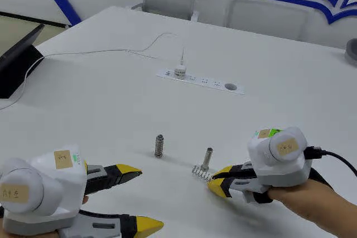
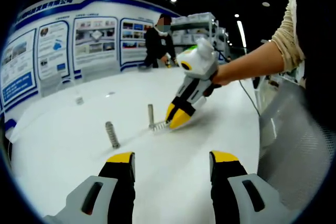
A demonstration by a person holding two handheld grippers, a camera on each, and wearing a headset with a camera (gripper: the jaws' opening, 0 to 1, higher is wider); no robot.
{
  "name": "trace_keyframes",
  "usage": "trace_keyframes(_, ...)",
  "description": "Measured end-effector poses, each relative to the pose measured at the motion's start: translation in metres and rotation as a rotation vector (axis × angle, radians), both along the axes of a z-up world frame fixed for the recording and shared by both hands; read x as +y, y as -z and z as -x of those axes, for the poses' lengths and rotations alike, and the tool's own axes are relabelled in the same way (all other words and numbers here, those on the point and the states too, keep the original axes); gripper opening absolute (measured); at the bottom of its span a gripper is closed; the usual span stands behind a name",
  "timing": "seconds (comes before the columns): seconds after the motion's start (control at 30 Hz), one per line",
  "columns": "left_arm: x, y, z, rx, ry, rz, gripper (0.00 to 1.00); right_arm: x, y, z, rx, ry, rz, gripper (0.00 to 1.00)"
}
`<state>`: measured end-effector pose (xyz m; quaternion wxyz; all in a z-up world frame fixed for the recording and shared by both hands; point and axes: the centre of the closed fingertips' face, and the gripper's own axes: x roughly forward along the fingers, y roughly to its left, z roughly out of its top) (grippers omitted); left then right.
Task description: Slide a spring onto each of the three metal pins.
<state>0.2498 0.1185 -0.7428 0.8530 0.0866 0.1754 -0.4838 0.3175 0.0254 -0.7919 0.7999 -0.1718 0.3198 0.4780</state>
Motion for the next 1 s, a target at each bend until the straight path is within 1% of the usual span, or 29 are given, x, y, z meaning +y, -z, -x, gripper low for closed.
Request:
trace_keyframes(0.17,-0.006,0.006,-0.004,-0.005,0.039,-0.029,0.57,0.004,-0.01,0.013,-0.006,-0.049,-0.004,0.11)
trace_keyframes(0.2,-0.009,0.006,-0.005,-0.006,0.049,-0.033,0.57,0.005,-0.012,0.018,-0.006,-0.068,-0.001,0.11)
trace_keyframes(0.37,-0.018,0.005,-0.009,-0.02,0.081,-0.046,0.55,0.013,-0.023,0.031,-0.011,-0.13,-0.007,0.12)
trace_keyframes(0.5,-0.022,0.005,-0.009,-0.03,0.106,-0.059,0.54,0.021,-0.031,0.04,-0.014,-0.179,-0.011,0.12)
trace_keyframes(0.6,-0.025,0.007,-0.008,-0.04,0.131,-0.077,0.52,0.028,-0.037,0.051,-0.012,-0.231,-0.011,0.12)
trace_keyframes(0.83,-0.031,0.007,-0.003,-0.05,0.16,-0.086,0.46,0.038,-0.039,0.066,-0.018,-0.318,0.023,0.12)
trace_keyframes(1.0,-0.033,0.005,-0.001,-0.068,0.183,-0.094,0.39,0.043,-0.04,0.073,-0.019,-0.365,0.046,0.12)
